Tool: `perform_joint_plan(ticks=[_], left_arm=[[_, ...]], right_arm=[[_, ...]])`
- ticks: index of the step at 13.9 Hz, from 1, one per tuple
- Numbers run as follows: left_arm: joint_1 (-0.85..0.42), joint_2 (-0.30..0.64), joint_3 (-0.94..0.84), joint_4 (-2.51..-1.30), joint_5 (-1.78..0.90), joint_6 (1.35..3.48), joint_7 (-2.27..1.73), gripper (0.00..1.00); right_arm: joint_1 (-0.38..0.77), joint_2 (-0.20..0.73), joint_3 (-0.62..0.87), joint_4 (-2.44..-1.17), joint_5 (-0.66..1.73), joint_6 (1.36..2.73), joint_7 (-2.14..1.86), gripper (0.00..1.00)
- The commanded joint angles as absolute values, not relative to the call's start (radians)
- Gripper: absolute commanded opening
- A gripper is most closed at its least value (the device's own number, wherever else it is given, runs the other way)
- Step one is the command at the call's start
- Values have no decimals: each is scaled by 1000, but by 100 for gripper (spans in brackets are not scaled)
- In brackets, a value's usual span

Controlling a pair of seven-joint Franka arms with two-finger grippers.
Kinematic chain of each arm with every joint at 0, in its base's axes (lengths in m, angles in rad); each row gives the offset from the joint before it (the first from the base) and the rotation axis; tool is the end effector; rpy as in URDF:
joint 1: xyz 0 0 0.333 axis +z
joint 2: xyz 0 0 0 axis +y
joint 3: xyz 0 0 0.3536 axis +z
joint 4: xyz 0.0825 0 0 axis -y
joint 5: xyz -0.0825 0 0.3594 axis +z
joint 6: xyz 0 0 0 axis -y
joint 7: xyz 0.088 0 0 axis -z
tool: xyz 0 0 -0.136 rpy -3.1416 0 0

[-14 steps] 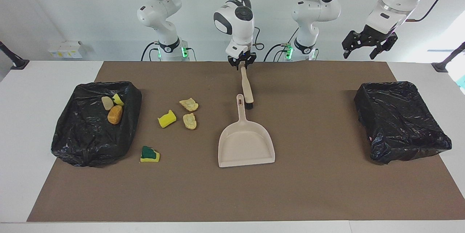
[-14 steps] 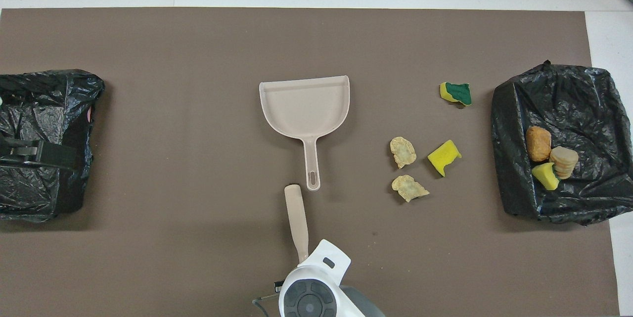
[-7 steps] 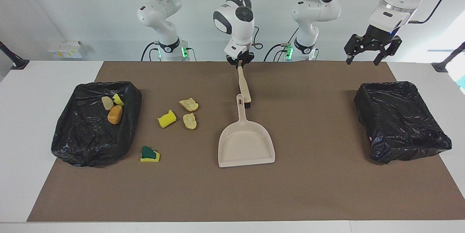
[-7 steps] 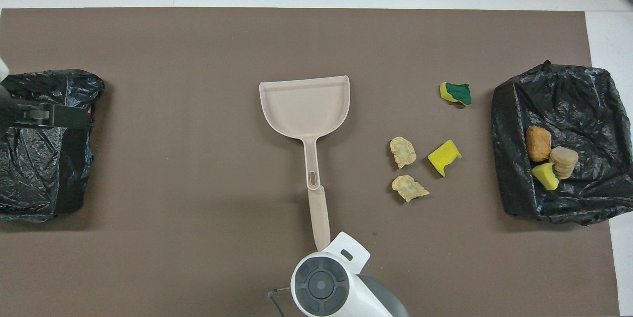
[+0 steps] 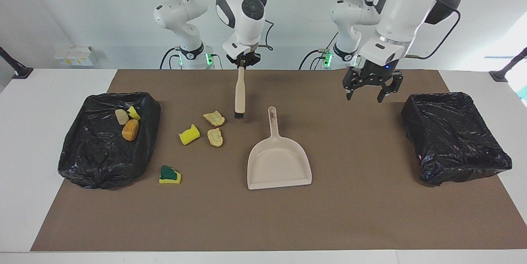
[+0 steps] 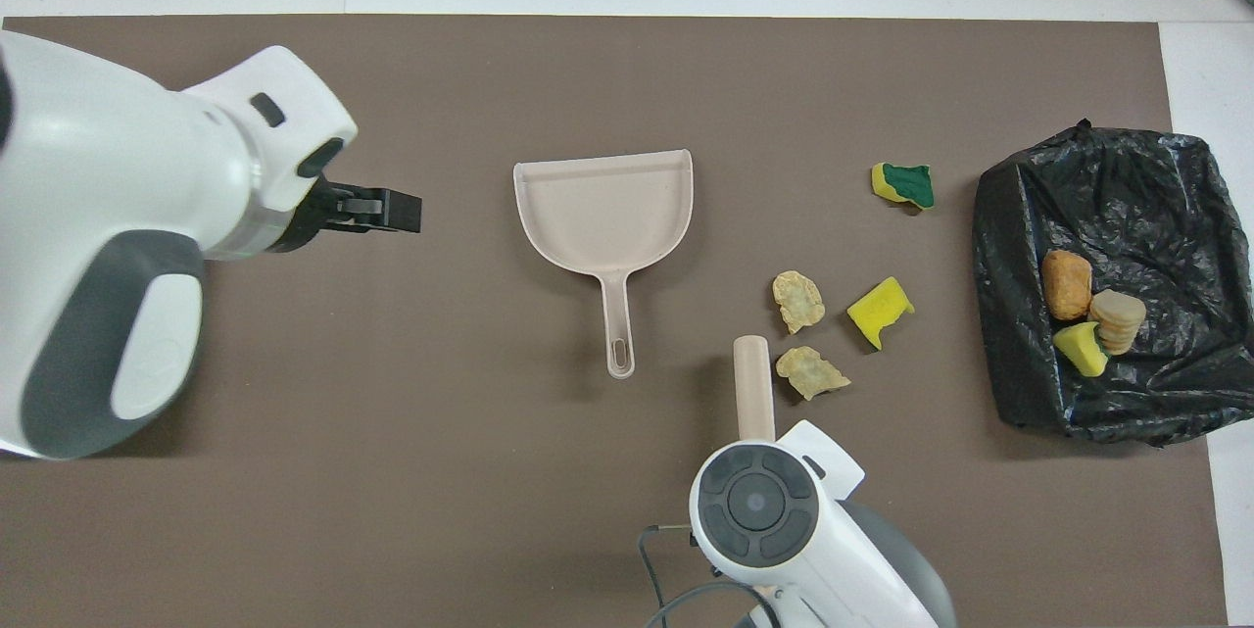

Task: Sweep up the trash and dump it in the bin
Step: 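Reach the right gripper to the brush while the left gripper approaches the dustpan, then grasp the dustpan with the left gripper while the right gripper lifts the brush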

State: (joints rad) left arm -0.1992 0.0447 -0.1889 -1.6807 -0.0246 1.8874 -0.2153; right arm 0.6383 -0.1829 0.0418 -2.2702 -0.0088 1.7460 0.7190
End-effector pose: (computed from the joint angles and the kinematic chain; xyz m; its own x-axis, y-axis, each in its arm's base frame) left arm 0.5318 -0.2177 0.5892 0.9757 -0.1585 0.1512 -0.1700 -0.9832 0.0665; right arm 0.3172 0.2558 0.4323 0.9681 -0.0656 -0.2419 -0.0079 -0.9727 0.2320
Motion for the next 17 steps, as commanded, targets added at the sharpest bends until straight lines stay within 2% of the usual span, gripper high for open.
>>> perform_joint_plan(ticks=[1, 4, 6, 14, 17], left_arm=[[-323, 122, -176, -1663, -21, 1916, -248, 100], [-443, 236, -175, -1669, -15, 1998, -337, 100], [-465, 282, -176, -1678, -15, 2061, -399, 100], [-551, 362, -176, -1781, -20, 2235, -662, 100], [-557, 374, -176, -1779, -17, 2208, -672, 100]], right_arm=[[560, -173, 51, -2260, -138, 1726, 712, 0], [422, -143, 52, -2261, -228, 1779, 684, 0], [342, -127, 52, -2267, -252, 1807, 580, 0], [100, -118, 55, -2324, -241, 1928, 171, 0], [69, -136, 57, -2368, -210, 1976, 114, 0]])
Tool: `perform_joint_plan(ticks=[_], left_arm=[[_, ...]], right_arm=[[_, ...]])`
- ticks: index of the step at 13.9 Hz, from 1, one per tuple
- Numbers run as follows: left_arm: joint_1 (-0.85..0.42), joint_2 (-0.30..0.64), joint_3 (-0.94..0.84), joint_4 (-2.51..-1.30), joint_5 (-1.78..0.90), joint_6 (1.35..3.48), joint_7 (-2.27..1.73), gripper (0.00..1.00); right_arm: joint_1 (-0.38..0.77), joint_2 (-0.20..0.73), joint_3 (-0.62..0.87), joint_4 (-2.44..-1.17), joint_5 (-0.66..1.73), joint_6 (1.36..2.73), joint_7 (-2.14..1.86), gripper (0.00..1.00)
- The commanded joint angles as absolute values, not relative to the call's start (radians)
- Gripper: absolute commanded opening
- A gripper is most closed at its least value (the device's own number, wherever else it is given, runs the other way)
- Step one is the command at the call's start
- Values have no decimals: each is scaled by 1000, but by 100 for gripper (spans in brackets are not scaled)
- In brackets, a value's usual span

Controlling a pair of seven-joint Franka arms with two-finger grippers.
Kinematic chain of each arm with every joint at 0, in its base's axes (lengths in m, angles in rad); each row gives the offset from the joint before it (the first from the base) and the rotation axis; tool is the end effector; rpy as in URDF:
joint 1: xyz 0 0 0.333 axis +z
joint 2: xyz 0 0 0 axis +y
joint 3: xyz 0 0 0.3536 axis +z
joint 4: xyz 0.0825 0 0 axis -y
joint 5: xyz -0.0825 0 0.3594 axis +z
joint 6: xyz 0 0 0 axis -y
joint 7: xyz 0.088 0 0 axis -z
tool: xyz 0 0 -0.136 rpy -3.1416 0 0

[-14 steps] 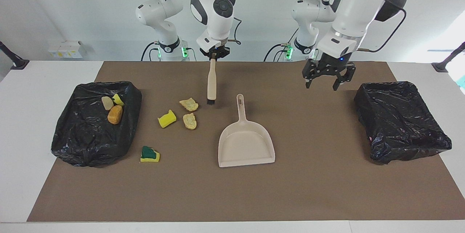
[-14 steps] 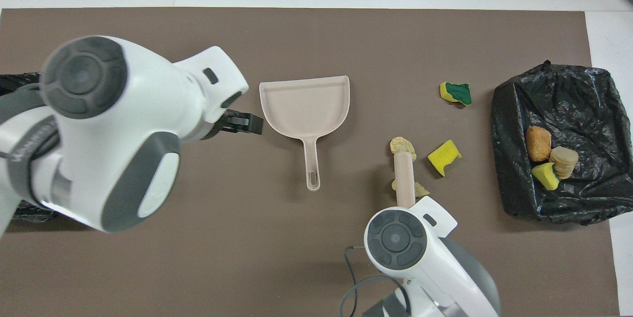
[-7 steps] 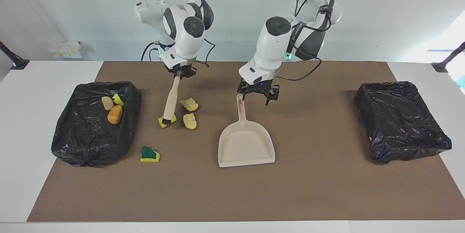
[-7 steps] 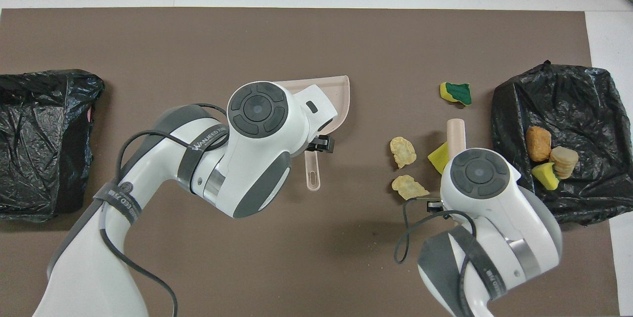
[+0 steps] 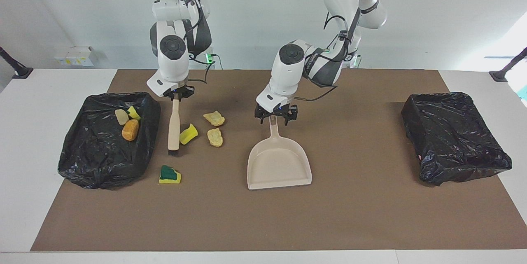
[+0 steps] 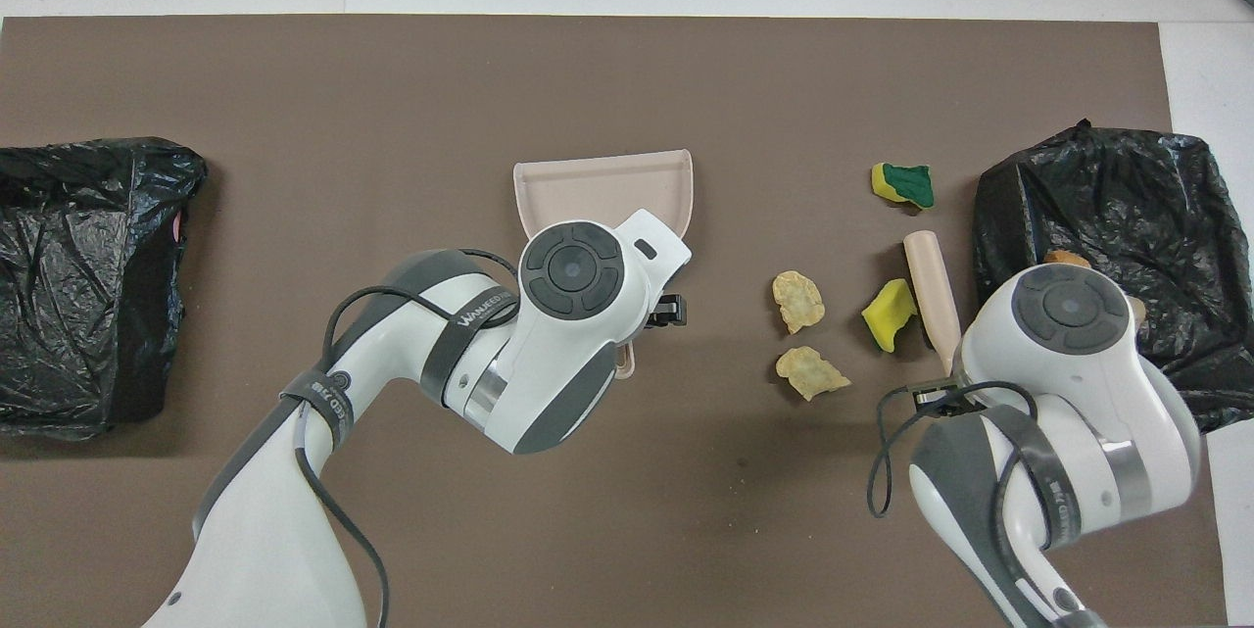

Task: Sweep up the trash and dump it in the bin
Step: 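Grasp the dustpan with the left gripper while the right gripper lifts the brush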

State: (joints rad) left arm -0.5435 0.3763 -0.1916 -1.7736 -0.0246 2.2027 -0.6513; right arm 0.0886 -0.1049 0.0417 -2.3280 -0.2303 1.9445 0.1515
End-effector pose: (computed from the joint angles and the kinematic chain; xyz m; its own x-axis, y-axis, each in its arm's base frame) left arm 0.4870 -0.4266 0.3768 0.9984 -0.0551 -0.0090 -0.0538 -0.9928 0.1070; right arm 0.4286 0.0346 0.3878 0.9659 0.0601 -0.2519 0.1192 -0.9668 0.2262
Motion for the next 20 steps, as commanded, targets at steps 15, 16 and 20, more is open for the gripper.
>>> perform_joint_plan(ticks=[15, 16, 20], left_arm=[[-482, 278, -152, -1764, -8, 2041, -318, 0], [-468, 262, -150, -1766, -6, 2002, -231, 0], [-342, 146, -146, -1773, 5, 1853, 114, 0]], right_arm=[[232, -95, 61, -2237, 126, 1872, 166, 0], [227, -94, 58, -2208, 111, 1838, 166, 0], [212, -72, 57, -2162, -121, 1833, 164, 0]])
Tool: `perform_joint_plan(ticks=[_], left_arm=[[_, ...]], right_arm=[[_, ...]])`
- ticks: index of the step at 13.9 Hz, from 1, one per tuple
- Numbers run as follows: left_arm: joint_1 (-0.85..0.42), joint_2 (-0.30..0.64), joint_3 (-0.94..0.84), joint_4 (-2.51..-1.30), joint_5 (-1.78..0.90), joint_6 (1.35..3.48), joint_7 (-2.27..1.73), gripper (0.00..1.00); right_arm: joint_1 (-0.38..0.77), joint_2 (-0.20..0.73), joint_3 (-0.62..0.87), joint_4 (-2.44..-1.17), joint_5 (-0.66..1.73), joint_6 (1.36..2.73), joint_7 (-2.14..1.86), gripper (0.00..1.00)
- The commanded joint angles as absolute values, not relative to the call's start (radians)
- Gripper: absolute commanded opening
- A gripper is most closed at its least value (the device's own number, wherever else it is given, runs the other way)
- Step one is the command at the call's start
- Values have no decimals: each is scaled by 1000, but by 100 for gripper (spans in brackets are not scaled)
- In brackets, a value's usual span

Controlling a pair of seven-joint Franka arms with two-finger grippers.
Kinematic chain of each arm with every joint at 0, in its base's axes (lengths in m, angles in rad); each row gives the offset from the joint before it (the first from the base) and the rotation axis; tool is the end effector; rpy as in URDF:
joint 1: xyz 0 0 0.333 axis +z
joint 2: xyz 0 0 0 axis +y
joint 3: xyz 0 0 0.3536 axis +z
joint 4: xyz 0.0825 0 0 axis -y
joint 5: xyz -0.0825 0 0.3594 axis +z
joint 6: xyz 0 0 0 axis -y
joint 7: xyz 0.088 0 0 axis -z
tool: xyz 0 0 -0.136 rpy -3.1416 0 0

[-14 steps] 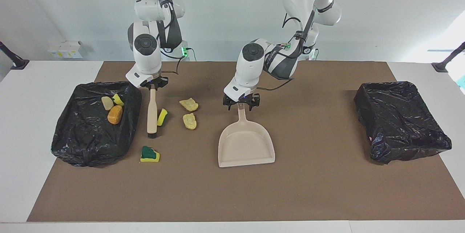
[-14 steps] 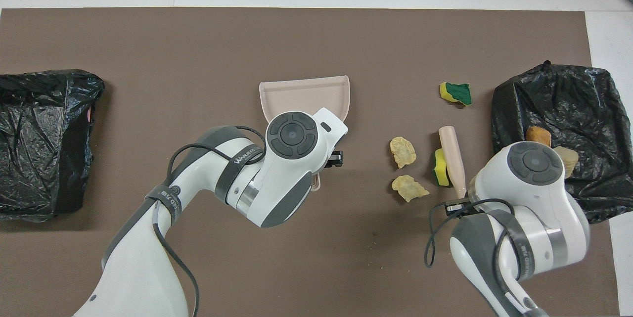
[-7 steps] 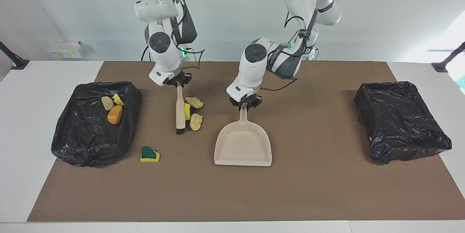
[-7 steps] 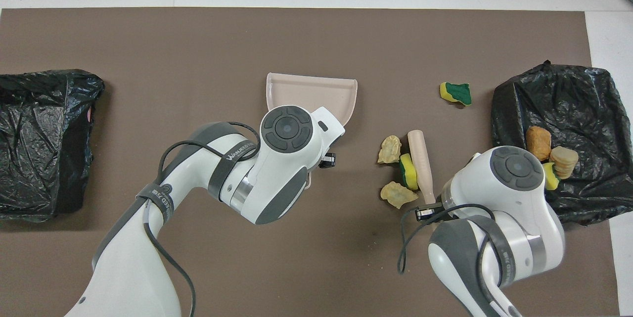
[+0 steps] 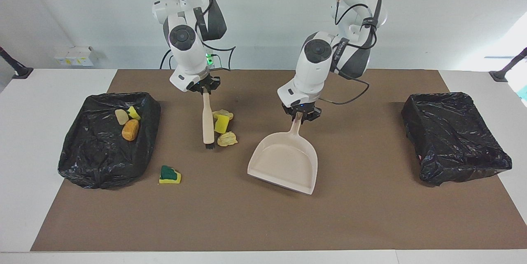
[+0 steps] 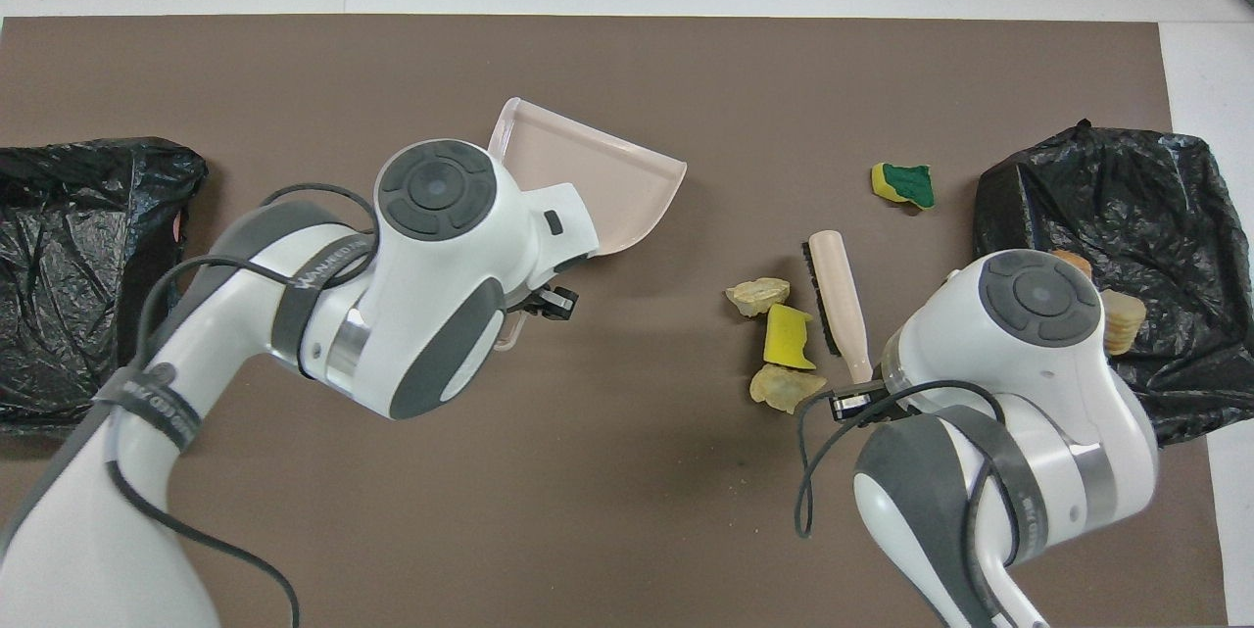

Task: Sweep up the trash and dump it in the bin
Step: 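Lower the dustpan beside the crumbs while the right gripper moves the brush beyond them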

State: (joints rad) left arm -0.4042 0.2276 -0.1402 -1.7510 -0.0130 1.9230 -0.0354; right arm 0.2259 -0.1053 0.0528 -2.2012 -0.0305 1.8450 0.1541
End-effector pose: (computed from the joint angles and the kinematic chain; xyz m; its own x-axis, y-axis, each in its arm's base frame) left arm 0.5181 -0.3082 0.4527 0.8750 -0.4810 -0.0551 -0.4793 -0.8767 0.0416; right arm 0.4322 0.1207 0.4309 0.9628 0.1227 -0.2407 0.1433 -0.9872 0.0697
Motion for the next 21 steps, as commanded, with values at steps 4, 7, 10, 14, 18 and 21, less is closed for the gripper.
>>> perform_joint_plan(ticks=[4, 7, 10, 14, 18, 21], left_arm=[[-192, 51, -146, -1782, 12, 1732, 589, 0], [-184, -17, -146, -1899, 115, 1755, 884, 0], [-189, -127, -147, -2107, 117, 1899, 988, 0], [-254, -140, -150, -2220, 115, 1997, 979, 0], [-296, -135, -152, -2293, 115, 2039, 875, 0], [-302, -135, -152, -2304, 114, 2040, 850, 0]], right_arm=[[150, 27, 54, -2057, -314, 1876, 156, 0], [106, 122, 54, -1979, -441, 1917, 156, 0], [72, 202, 55, -1915, -531, 1960, 156, 0], [80, 248, 58, -1902, -534, 1962, 141, 0], [122, 219, 66, -1971, -474, 1970, -15, 0], [188, 193, 66, -2002, -338, 1970, -57, 0]])
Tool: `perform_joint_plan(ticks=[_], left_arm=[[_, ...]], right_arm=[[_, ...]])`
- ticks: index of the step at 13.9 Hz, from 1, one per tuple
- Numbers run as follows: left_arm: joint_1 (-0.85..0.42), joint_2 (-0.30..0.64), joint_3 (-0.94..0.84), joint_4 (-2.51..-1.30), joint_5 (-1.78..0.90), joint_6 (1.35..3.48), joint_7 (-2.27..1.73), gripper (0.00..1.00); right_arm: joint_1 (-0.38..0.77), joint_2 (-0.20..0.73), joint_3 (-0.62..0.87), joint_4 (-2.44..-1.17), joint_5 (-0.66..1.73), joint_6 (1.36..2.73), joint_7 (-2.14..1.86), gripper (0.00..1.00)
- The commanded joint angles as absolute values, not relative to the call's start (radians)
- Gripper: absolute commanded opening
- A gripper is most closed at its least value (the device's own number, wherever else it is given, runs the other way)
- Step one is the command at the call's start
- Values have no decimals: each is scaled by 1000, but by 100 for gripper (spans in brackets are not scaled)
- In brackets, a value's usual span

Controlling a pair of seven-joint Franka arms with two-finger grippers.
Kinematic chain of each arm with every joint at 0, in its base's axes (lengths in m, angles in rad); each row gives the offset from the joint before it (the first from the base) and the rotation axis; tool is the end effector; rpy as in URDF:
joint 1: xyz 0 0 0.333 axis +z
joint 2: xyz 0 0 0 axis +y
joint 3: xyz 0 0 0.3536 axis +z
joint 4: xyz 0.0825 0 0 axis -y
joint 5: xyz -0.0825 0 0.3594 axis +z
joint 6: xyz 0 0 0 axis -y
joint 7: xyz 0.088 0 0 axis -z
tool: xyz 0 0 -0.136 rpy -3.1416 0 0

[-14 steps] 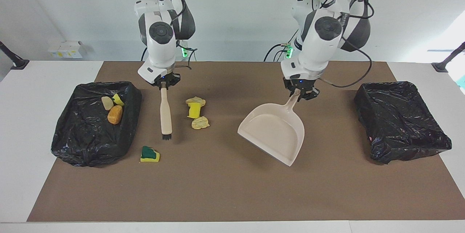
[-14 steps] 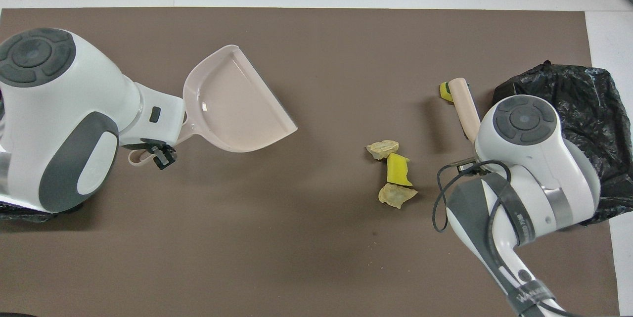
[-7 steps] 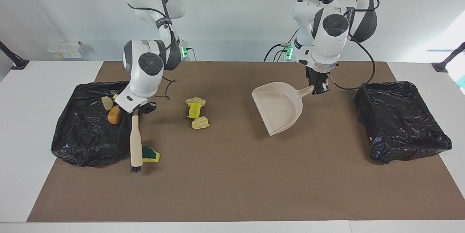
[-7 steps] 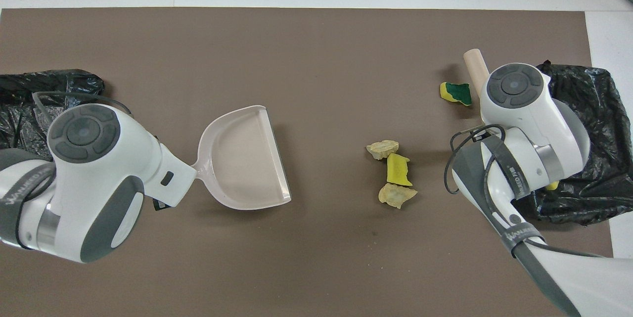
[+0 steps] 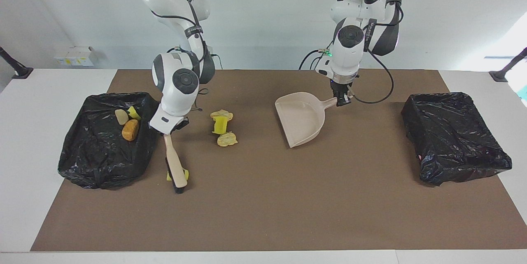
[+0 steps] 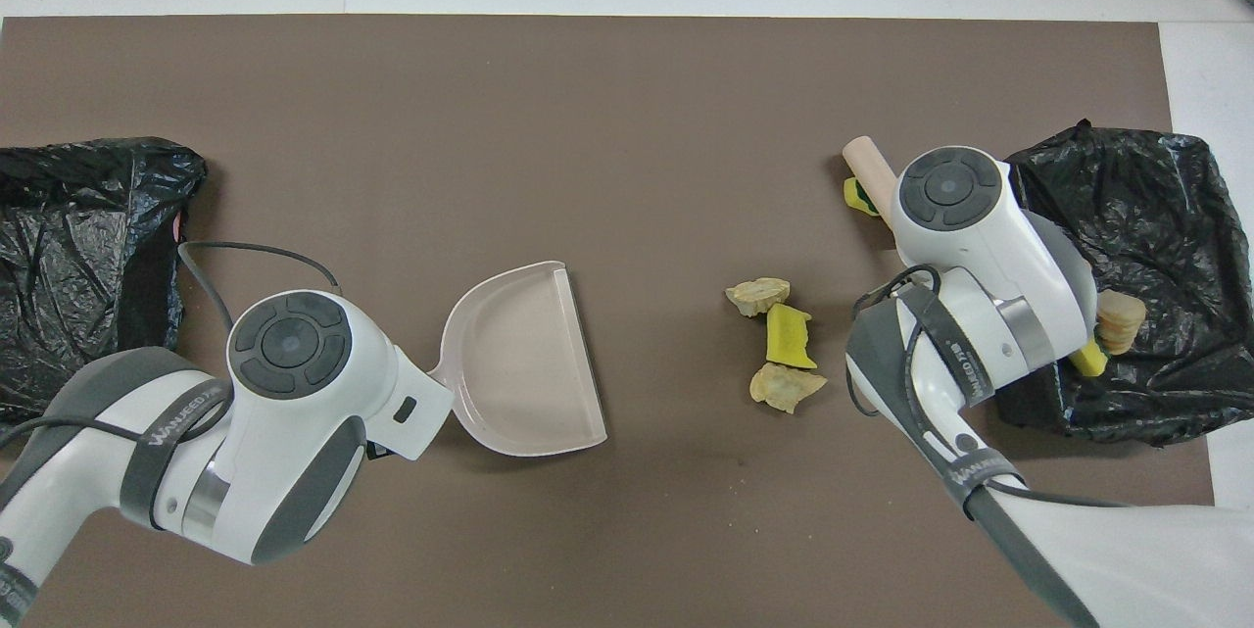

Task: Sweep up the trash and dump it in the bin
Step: 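Sweep the crumbs and sponges toward the dustpan with the right gripper's brush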

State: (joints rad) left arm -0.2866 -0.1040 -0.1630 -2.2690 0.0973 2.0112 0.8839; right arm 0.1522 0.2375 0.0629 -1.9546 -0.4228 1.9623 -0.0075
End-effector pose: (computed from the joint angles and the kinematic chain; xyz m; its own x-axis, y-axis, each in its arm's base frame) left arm 0.4137 -0.1915 0.4124 0.1819 -0.9677 -0.1746 -0.9790 -0.1948 0.0597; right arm 0.5584 0.0817 0.3690 0.8955 0.3651 -0.2547 0.4341 -0.8427 0.3183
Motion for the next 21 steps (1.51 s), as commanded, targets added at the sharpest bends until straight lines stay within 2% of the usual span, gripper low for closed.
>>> perform_joint_plan(ticks=[1, 7, 11, 16, 21], left_arm=[[-305, -133, -152, -2309, 114, 2052, 824, 0], [-339, -118, -152, -2342, 114, 2112, 801, 0], [-359, -110, -152, -2345, 114, 2115, 753, 0], [-357, -110, -152, -2345, 114, 2115, 752, 0], [-357, -110, -152, -2345, 114, 2114, 732, 0]], right_arm=[[204, 193, 66, -2003, -296, 1970, -57, 0], [290, 192, 66, -1976, -100, 1986, -116, 0], [270, 193, 63, -1973, 220, 1968, -359, 0], [258, 154, 63, -1980, 342, 1818, -344, 0], [212, 63, 29, -1959, 293, 1738, -212, 0]])
